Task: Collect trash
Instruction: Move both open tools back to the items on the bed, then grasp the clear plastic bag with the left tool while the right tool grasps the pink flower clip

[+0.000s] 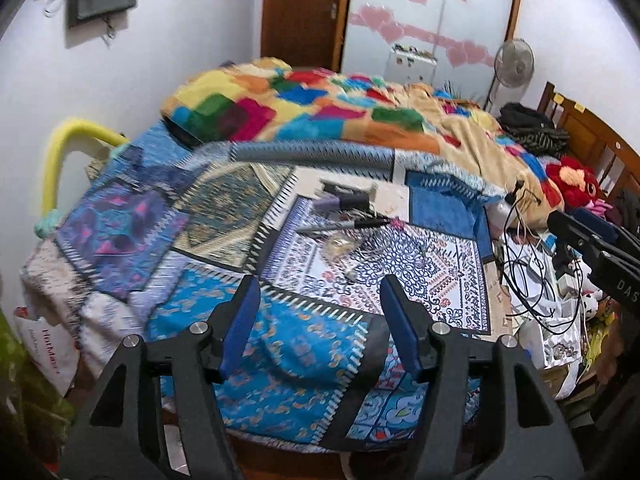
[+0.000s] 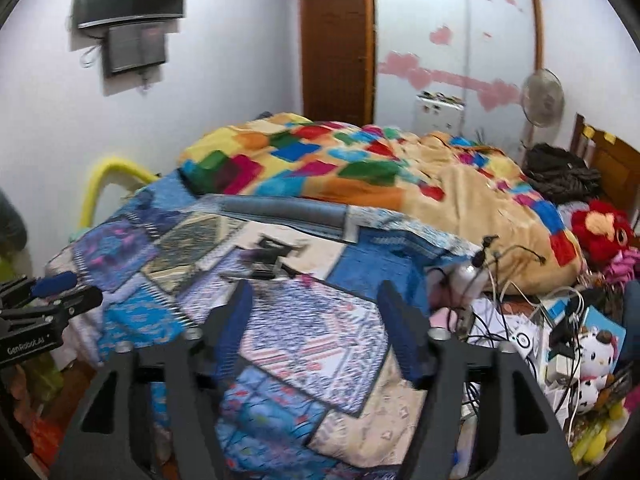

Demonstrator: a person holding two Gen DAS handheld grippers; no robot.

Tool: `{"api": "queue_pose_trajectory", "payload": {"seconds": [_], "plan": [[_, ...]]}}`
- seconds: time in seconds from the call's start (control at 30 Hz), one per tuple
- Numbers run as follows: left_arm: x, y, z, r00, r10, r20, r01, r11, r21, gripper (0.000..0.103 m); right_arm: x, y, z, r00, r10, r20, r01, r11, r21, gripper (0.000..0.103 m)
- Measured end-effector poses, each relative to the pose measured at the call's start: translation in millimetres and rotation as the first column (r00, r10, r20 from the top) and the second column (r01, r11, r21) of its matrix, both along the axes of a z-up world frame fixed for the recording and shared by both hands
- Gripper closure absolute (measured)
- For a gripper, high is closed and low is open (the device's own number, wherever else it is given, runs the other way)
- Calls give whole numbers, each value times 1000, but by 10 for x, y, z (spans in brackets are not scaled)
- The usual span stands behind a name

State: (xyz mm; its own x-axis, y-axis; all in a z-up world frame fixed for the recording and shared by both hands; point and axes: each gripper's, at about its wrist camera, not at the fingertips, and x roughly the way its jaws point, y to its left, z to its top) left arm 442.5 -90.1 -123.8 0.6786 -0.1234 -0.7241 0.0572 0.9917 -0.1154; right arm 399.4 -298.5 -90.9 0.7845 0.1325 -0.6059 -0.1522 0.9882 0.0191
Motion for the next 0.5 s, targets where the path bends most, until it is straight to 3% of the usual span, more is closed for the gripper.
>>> {"api": "queue_pose_trajectory", "payload": {"seconds": [0.03, 0.23, 0.5], "plan": [[103, -15, -89, 1000, -7, -18, 7, 1000, -11, 40, 59, -32, -48, 1000, -13, -9, 12, 1000, -7, 28], [667, -73, -615, 991, -36, -130, 28, 997, -68, 40, 505, -111, -407, 996, 19, -92, -20, 1000, -19, 28], [1156, -152, -1106, 982, -54, -180, 46, 998, -52, 40, 1104, -42, -918, 980, 62, -189, -65, 998, -13, 28]]}}
